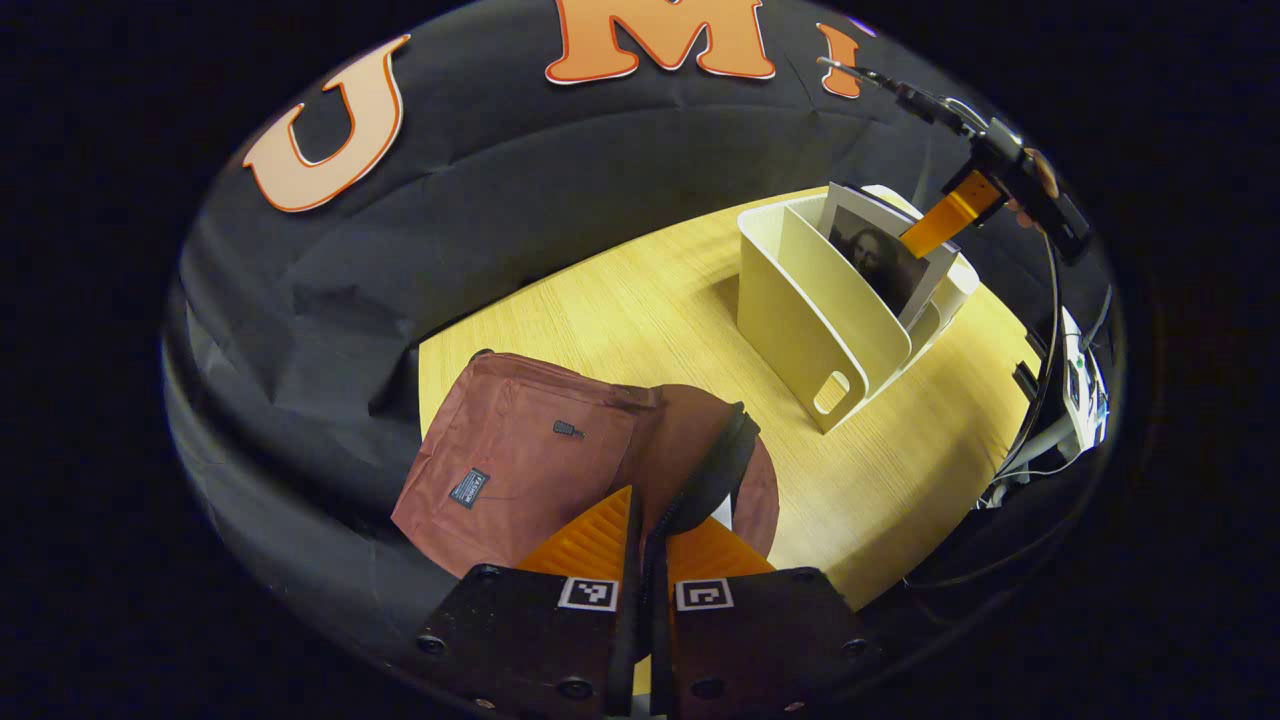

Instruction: Open the schoolbag, grab two books from the bookshelf and put them into the schoolbag.

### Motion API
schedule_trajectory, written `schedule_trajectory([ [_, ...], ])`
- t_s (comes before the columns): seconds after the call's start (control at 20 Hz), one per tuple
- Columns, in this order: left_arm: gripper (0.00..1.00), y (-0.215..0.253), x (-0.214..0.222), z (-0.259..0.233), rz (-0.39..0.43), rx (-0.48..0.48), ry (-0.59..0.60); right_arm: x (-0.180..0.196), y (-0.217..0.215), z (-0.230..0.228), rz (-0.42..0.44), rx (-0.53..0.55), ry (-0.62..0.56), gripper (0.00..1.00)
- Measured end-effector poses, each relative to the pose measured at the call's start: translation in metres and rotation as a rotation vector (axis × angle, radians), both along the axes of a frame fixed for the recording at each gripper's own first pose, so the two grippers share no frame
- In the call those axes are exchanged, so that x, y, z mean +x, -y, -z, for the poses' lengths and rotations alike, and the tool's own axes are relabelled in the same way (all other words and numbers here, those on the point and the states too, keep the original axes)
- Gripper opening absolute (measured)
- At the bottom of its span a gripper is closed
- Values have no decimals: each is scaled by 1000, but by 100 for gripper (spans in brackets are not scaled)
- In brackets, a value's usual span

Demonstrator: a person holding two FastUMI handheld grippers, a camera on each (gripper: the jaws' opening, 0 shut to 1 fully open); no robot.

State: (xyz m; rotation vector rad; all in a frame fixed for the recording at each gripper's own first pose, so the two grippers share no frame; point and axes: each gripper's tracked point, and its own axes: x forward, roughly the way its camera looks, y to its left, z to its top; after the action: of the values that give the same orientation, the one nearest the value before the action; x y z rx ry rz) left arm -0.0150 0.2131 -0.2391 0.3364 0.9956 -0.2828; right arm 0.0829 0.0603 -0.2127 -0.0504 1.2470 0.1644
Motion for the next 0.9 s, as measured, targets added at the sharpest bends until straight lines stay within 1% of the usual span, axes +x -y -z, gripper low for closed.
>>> schedule_trajectory([
  [0.15, 7, -1, 0, 3, -22, 3, -13, 14, 1, 22, -7, -18, -52, 98],
  [0.3, 7, -2, 1, 7, -33, 10, -30, 25, 5, 36, 7, -35, -93, 93],
  [0.4, 7, -1, 2, 6, -32, 15, -35, 29, 9, 43, 5, -56, -107, 86],
  [0.45, 7, -1, 3, 6, -31, 16, -36, 28, 9, 47, 4, -65, -121, 79],
  [0.5, 7, -1, 3, 6, -26, 17, -36, 27, 8, 52, 4, -77, -128, 76],
  [0.6, 7, -1, 3, 7, -21, 13, -38, 32, 10, 55, 23, -94, -127, 64],
  [0.65, 7, -2, 3, 7, -17, 11, -37, 34, 9, 55, 37, -91, -131, 43],
  [0.7, 7, -2, 2, 7, -12, 6, -37, 34, 10, 54, 53, -94, -132, 46],
  [0.75, 7, -4, 3, 7, -7, 4, -36, 33, 11, 51, 58, -97, -136, 42],
  [0.9, 7, -6, 4, 10, 7, -6, -36, 29, 10, 40, 72, -101, -131, 41],
])
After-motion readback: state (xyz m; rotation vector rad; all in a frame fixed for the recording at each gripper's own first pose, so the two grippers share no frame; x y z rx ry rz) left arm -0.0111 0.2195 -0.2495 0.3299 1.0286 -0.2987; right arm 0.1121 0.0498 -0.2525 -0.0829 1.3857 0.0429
